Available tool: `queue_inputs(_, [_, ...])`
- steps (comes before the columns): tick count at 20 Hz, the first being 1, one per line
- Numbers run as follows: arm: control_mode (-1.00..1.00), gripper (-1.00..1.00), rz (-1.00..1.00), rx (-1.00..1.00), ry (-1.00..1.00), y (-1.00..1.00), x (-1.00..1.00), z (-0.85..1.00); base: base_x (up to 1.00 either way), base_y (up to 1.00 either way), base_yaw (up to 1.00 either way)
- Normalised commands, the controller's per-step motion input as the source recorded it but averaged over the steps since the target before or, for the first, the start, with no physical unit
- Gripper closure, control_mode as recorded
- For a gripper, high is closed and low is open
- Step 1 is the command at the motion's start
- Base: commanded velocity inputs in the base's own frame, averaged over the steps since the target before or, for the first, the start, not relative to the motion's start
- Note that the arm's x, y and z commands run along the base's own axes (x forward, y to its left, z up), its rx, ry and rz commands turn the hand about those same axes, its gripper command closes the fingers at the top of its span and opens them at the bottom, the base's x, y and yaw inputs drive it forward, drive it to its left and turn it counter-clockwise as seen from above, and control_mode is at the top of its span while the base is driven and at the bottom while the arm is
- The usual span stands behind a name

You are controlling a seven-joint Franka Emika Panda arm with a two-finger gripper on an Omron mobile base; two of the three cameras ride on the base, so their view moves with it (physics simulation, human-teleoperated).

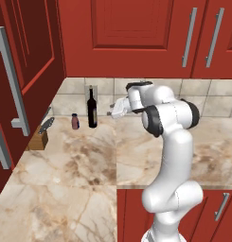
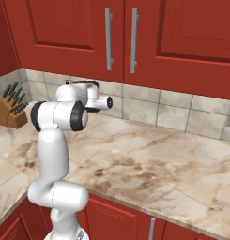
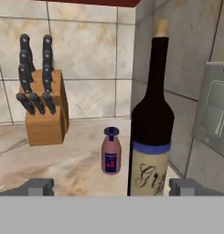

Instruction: Place the drinks on the dining counter in a tight cluster.

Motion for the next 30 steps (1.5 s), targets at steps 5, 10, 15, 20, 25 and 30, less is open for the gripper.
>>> queue_inputs(5, [-1.00, -1.00, 0.00, 0.00, 0.02, 0.00, 0.29, -0.18, 0.00, 0.00, 0.00])
queue_inputs(10, [-1.00, -1.00, 0.00, 0.00, 0.03, 0.06, 0.19, -0.15, 0.00, 0.00, 0.00])
queue_inputs(15, [-1.00, -1.00, 0.00, 0.00, 0.00, 0.10, 0.21, -0.02, 0.00, 0.00, 0.00])
queue_inputs(20, [-1.00, -1.00, 0.00, 0.00, 0.00, 0.14, 0.26, -0.09, 0.00, 0.00, 0.00])
queue_inputs(25, [-1.00, -1.00, 0.00, 0.00, 0.00, 0.07, 0.10, -0.03, 0.00, 0.00, 0.00])
queue_inputs(30, [-1.00, -1.00, 0.00, 0.00, 0.00, 0.07, 0.04, -0.02, 0.00, 0.00, 0.00])
